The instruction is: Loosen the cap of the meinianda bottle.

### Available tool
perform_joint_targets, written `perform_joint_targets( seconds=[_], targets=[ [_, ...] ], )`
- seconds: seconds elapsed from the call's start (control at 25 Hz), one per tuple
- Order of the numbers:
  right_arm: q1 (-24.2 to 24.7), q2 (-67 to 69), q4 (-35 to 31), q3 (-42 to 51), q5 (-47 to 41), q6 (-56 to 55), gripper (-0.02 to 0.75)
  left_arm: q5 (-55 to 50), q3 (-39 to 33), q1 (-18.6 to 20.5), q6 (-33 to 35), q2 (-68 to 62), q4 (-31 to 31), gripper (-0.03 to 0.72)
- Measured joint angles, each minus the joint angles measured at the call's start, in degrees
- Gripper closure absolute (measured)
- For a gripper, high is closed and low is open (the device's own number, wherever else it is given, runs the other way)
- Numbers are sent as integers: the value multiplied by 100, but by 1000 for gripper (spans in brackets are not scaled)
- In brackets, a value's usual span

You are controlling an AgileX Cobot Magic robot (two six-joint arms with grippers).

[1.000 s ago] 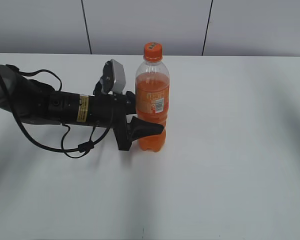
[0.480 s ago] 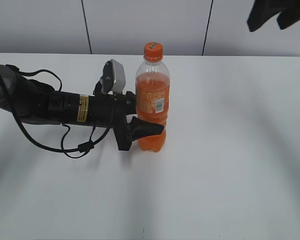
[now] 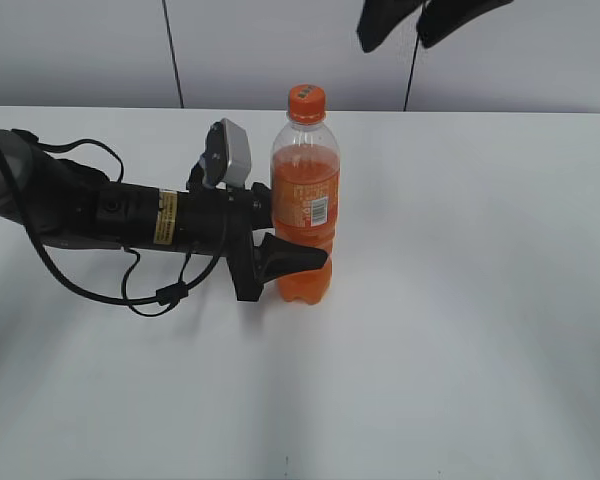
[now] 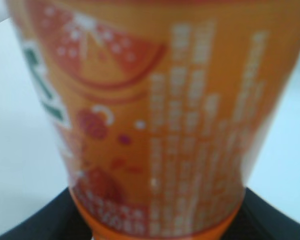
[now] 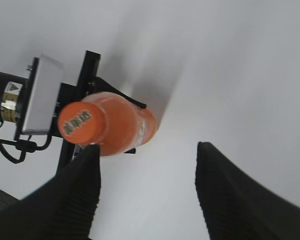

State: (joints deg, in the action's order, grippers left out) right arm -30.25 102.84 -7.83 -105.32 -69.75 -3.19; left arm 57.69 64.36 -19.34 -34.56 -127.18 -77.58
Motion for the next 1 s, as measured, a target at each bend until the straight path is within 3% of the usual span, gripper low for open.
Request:
perform_joint_targets(
  seconds=[0.36, 1.0],
  targets=[
    [-546, 523, -58, -507, 0, -36, 288, 0, 0, 0, -11, 0, 0, 279],
    [-557, 863, -151, -540, 0, -48, 288, 1, 0, 0, -15, 0, -5, 279]
  ],
)
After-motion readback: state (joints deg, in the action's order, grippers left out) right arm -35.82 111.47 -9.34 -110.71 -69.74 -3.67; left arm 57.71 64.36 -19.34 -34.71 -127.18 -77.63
